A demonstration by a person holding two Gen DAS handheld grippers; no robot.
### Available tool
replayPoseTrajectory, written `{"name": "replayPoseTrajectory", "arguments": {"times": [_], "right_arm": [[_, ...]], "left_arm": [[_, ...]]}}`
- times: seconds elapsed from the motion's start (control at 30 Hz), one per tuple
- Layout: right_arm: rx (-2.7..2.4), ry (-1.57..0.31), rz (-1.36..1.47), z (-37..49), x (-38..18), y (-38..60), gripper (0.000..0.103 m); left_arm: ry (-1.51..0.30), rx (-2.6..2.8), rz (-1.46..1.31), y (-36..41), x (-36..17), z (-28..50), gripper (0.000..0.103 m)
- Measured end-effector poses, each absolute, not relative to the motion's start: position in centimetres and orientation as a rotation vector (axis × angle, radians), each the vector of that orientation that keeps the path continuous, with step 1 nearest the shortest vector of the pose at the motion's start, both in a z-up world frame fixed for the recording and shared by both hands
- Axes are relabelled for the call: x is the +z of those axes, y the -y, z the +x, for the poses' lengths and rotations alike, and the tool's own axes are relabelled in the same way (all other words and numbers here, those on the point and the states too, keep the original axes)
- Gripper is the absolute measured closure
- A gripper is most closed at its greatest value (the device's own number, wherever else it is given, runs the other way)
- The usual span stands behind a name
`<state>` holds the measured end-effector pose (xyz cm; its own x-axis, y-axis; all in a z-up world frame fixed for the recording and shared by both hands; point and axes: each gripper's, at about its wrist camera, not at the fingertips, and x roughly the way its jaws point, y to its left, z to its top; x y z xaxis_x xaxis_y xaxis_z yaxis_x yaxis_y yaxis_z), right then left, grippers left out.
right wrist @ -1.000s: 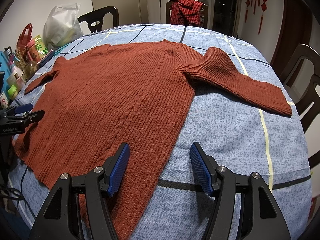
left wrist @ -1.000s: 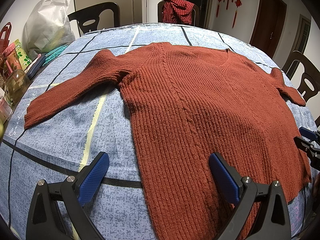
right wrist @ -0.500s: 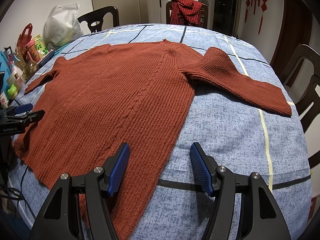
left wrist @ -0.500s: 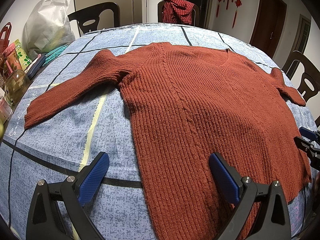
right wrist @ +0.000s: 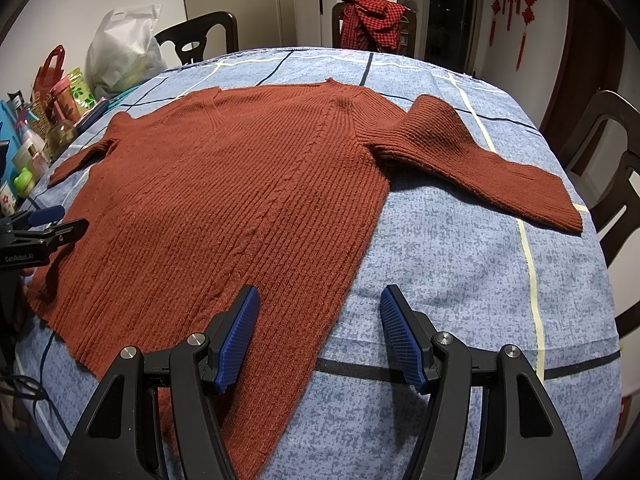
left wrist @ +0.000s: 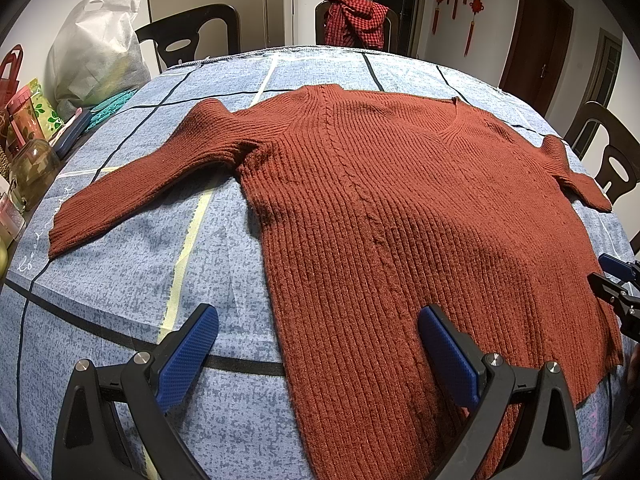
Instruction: Fold small clothes
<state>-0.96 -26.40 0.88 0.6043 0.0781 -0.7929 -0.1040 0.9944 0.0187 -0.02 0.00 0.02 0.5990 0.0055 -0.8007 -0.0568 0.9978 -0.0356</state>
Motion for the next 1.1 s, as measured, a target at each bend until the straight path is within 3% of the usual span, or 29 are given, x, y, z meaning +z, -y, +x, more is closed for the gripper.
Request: {"name": "replayPoseTrajectory", "arguments": {"times": [1.1], "right_arm": [[0.107,-0.917,-0.024,-1.06,0.90,26.34,0.039]], "left_arm": [[-0.929,0.041,-0.063,-0.23,-0.13,0.06,0.001]]}}
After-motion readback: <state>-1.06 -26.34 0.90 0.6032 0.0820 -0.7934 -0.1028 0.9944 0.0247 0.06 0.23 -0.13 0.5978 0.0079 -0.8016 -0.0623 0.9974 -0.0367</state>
